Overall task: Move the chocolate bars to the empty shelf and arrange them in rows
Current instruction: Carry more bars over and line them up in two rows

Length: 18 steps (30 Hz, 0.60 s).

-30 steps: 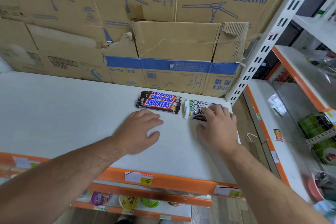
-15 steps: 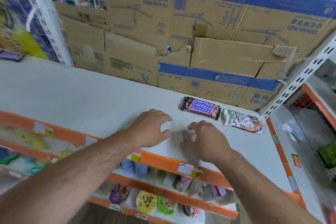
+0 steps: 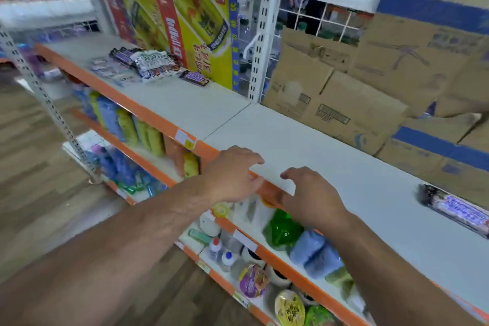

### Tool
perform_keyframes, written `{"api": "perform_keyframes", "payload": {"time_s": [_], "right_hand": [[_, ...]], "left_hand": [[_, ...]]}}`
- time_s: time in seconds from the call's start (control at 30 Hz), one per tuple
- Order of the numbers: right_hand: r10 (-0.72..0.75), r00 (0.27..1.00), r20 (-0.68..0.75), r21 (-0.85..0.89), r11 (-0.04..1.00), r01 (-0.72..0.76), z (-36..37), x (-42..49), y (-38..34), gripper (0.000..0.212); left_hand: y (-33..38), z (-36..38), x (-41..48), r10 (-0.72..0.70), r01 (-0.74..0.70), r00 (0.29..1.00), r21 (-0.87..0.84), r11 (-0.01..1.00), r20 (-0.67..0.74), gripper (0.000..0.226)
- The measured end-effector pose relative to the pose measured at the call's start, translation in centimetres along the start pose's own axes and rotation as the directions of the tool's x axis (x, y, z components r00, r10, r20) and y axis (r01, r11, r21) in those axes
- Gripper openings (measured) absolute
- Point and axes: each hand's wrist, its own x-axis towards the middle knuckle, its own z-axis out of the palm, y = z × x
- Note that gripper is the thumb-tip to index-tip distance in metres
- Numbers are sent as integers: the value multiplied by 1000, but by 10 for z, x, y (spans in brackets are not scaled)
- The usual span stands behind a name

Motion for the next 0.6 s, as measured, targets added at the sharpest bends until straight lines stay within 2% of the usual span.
{"api": "perform_keyframes", "payload": {"time_s": [0.17,0.3,0.47,0.6], "right_hand": [[-143,987,70,-2,990,144,23,49,-74,45],[-200,974,106,9,980,201,42,95,-124,31],[-302,944,134,33,953,300,74,168,-176,39],[-359,920,156,54,933,355,96,239,-210,48]], "left_hand": [[-74,-30,-25,-117,121,988,26,992,-101,45],[-125,-45,-34,-202,206,972,19,978,-119,46],[-197,-69,-16,-237,246,960,47,968,-150,40],[-259,-86,12,-311,322,943,91,943,-117,47]]}}
